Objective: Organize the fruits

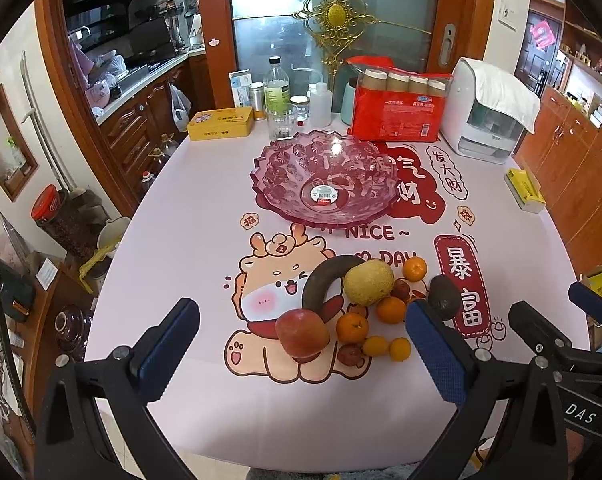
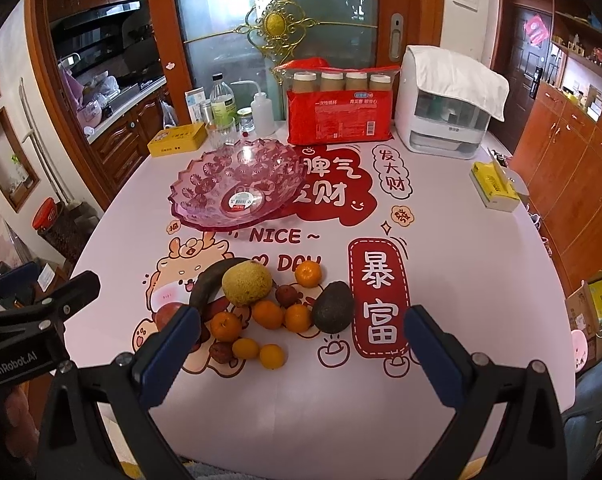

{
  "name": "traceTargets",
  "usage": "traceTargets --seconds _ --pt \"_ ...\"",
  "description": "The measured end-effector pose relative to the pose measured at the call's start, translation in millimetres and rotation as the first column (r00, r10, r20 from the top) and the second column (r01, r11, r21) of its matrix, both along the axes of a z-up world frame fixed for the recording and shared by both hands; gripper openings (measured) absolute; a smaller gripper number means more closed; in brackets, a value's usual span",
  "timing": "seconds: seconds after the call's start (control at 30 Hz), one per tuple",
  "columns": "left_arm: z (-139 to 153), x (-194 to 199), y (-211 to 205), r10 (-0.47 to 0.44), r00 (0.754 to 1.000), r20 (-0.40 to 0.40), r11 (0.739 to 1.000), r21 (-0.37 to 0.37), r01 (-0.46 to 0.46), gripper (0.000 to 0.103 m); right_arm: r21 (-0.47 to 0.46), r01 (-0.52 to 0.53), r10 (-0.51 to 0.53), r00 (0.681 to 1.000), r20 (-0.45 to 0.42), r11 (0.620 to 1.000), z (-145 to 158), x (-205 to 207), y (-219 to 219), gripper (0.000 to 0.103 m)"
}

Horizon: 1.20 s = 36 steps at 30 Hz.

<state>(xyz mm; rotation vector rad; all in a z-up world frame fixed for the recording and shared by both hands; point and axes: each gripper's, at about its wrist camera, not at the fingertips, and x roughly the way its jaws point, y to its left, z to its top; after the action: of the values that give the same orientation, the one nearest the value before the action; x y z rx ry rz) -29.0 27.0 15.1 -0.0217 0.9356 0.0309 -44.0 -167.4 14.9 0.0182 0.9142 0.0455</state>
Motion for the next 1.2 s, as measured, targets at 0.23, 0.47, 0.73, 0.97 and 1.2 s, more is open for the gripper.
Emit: traceTargets --seconds 0.23,0.47,0.73,0.97,1.2 --pt "0 -3 1 -0.002 1.0 0.005 1.0 0.003 0.002 0.102 -0.001 0.003 -0.003 1.0 0.013 1.0 1 -4 4 0.102" --pt "-1 -8 5 -0.009 1.0 0.002 1.0 0.002 0.009 0.102 0.0 0.007 -0.007 1.0 0.015 1.0 1 -6 8 0.102" --pt "2 -8 13 -0.029 0.999 0.015 1.0 0.005 0.029 0.102 0.001 0.028 -0.028 0.999 0.035 1.0 4 -9 15 0.102" --pt "3 -2 26 -0.057 0.998 0.026 0.998 0.011 0.057 0.102 0.008 0.065 -0.065 0.996 0.054 0.998 8 -9 23 0.102" --pt "0 8 42 -0.085 0.996 0.03 0.996 0.009 0.085 0.102 0.011 0.1 -0.101 0.993 0.056 0.995 7 -6 36 0.101"
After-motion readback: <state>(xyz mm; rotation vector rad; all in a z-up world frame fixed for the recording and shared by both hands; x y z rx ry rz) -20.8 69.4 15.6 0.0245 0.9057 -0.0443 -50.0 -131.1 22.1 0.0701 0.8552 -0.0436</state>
